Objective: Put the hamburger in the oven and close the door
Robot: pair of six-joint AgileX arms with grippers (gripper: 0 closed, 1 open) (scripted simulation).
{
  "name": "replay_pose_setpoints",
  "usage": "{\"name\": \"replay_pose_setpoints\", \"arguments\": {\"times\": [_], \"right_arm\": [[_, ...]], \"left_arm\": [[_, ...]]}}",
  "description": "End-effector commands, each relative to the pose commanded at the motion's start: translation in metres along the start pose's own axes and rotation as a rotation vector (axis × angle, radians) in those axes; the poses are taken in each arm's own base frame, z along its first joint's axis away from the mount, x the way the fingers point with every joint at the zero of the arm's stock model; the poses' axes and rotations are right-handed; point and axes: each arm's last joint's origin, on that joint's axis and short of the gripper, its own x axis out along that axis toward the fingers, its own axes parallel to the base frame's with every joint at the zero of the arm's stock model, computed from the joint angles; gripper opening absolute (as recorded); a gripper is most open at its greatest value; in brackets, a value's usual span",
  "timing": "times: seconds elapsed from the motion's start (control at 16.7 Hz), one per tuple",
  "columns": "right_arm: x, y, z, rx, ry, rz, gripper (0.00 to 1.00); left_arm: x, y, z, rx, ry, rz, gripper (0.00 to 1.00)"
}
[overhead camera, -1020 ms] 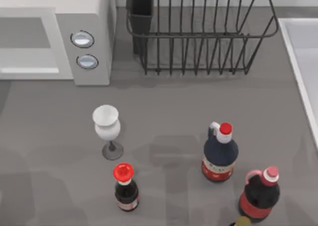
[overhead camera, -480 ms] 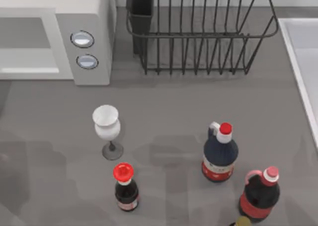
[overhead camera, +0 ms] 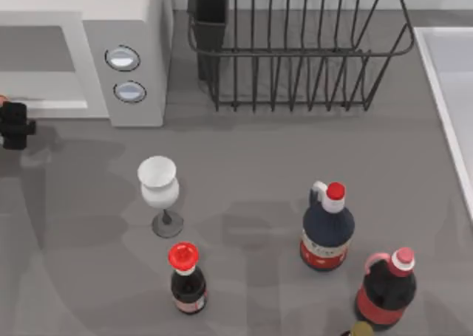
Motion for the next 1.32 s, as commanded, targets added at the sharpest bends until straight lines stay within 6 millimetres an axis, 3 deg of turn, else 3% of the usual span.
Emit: {"name": "replay_pose_setpoints", "arguments": {"times": [0.24, 0.48, 0.96, 1.14, 1.32], "right_arm": [[0.000, 0.000, 0.000, 0.000, 0.000, 0.000, 1.00], [0.000, 0.000, 0.000, 0.000, 0.000, 0.000, 1.00], [0.000, 0.000, 0.000, 0.000, 0.000, 0.000, 1.00], [0.000, 0.000, 0.000, 0.000, 0.000, 0.000, 1.00], [0.000, 0.000, 0.000, 0.000, 0.000, 0.000, 1.00]], "left_arm": [[0.019, -0.011, -0.009, -0.032, -0.186, 0.015, 0.00], [0.024, -0.013, -0.012, -0.071, -0.315, 0.043, 0.00], [0.023, -0.011, -0.010, -0.083, -0.358, 0.059, 0.00], [0.040, -0.013, -0.005, -0.080, -0.342, 0.045, 0.00], [0.071, -0.011, 0.014, -0.077, -0.341, 0.037, 0.00]]}}
